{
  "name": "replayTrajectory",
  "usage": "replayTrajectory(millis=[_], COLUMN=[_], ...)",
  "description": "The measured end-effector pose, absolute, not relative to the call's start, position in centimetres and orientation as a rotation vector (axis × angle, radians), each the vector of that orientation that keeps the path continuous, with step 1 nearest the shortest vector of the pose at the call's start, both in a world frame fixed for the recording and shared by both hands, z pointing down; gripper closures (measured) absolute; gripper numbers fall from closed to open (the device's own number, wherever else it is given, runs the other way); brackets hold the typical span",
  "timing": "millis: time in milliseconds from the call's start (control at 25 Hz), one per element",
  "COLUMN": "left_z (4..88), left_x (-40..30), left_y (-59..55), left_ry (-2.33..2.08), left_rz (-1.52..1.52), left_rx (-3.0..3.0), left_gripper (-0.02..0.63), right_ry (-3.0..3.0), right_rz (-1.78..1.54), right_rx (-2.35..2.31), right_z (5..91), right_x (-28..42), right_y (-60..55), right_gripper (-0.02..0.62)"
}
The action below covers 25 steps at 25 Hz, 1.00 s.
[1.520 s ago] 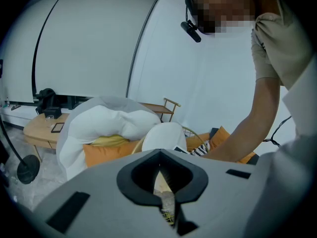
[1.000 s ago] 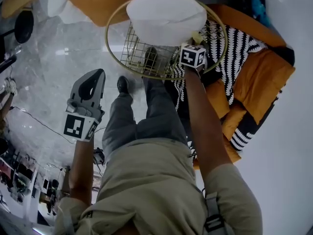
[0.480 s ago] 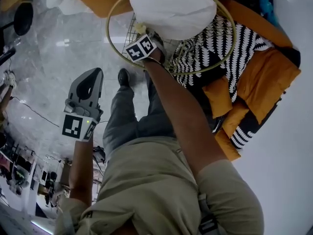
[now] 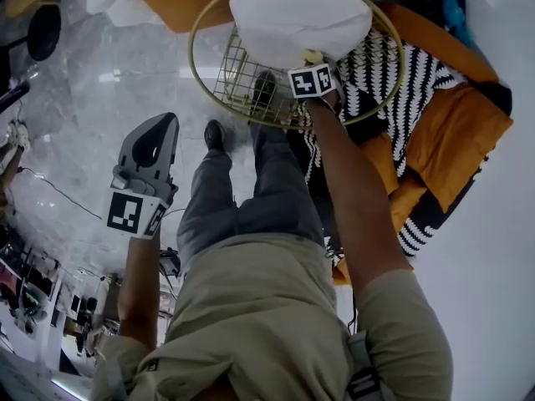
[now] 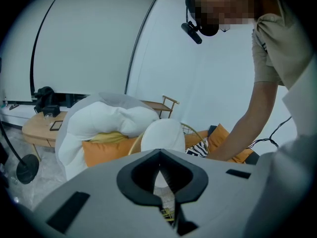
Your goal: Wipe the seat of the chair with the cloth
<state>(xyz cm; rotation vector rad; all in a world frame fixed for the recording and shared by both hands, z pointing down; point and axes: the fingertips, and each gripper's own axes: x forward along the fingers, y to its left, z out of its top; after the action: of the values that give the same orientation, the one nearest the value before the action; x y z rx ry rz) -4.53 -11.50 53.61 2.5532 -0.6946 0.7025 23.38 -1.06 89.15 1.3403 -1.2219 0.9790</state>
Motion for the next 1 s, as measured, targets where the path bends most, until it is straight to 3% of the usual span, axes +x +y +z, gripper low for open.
replayTrajectory(millis=[120,320,560,1000], left_z=[52.5,50.0,46.9,39.8], left_x=[-4.6,-4.9,-7.7,-14.6], left_y=[-11.5,-10.8,-9.2,-7.3], left_ry=[-0.687,-0.669,-0.688,-0.734], left_rz=[0.709,0.693,0.752,0.599], left_rx=[2.572,2.633,2.645,2.763], left_gripper=[0.591,0.591,0.591,0.591], right_ry=[-1.114,-1.113,-1.123,-1.212], right_rz=[1.008,0.968,0.980,1.080], right_rx=[1.378,1.395,1.473,1.711], right_z=[87.8,84.4,79.9,67.2], right_x=[28.0,29.3,27.9,23.7], right_y=[0.8,1.7,1.9,5.8], right_gripper=[0.505,0.506,0.506,0.506])
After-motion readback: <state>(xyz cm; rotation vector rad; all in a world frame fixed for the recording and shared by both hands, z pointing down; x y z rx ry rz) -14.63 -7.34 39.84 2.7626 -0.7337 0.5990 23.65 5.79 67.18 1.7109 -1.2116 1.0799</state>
